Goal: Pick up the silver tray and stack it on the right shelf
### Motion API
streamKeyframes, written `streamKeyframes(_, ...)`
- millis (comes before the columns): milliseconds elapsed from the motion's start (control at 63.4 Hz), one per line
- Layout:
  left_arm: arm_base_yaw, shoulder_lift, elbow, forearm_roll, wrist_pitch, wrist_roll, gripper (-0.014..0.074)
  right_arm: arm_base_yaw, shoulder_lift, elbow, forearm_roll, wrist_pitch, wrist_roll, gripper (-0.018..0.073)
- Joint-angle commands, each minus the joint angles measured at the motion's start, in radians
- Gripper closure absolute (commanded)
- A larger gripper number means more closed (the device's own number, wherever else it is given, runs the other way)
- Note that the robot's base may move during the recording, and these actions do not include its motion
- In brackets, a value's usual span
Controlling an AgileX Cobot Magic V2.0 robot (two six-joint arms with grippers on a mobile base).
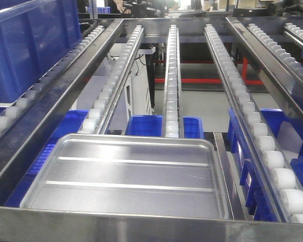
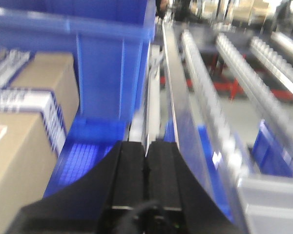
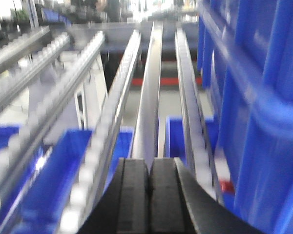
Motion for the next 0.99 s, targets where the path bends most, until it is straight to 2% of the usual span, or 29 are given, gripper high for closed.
streamKeyframes(0,0.003,-0.014,-0.016,-0.028,-0.175,-0.002,0.0691,-0.005,-0.022,-0.047,-0.003,-0.189,-0.007,0.051)
streamKeyframes(47,0.003,-0.007,-0.06,-0.026,-0.175,-0.002,0.0691,-0.005,-0.022,-0.089,-0.003,-0.193,-0.007,0.051)
streamKeyframes(110,0.003,0.009,-0.145,0.006,-0.105,-0.002,0.0691,-0.005,-0.016,-0.17,-0.003,-0.163,-0.007,0.051)
streamKeyframes(173,0.003,0.045,-0.265,0.059,0.013,-0.002,0.0691,-0.005,0.007,-0.254,-0.003,-0.11,-0.007,0.051)
streamKeyframes(268,0.003,0.135,-0.454,0.071,0.209,-0.002,0.0691,-0.005,0.077,-0.394,-0.003,-0.04,-0.007,0.051)
streamKeyframes(426,0.003,0.318,-0.657,-0.004,0.44,-0.002,0.0691,-0.004,0.21,-0.529,0.008,0.07,-0.006,0.051)
streamKeyframes(520,0.003,0.419,-0.722,-0.042,0.515,-0.001,0.069,0.008,0.279,-0.579,0.037,0.164,-0.006,0.0503)
streamKeyframes(615,0.003,0.509,-0.751,-0.07,0.545,0.034,0.0687,0.048,0.34,-0.591,0.054,0.225,-0.006,0.044)
streamKeyframes(694,0.003,0.572,-0.766,-0.146,0.545,0.118,0.0687,0.102,0.387,-0.591,0.066,0.258,-0.006,0.0335)
streamKeyframes(757,0.003,0.618,-0.779,-0.25,0.571,0.201,0.0657,0.146,0.421,-0.591,0.075,0.276,-0.006,0.0254)
streamKeyframes(851,0.003,0.681,-0.791,-0.394,0.636,0.321,0.0504,0.225,0.467,-0.591,0.087,0.286,-0.006,0.0153)
streamKeyframes(930,0.003,0.727,-0.793,-0.454,0.654,0.34,0.0373,0.302,0.512,-0.603,0.102,0.293,-0.006,0.0115)
streamKeyframes(977,0.001,0.748,-0.793,-0.477,0.654,0.34,0.0339,0.352,0.543,-0.615,0.122,0.301,-0.006,0.0099)
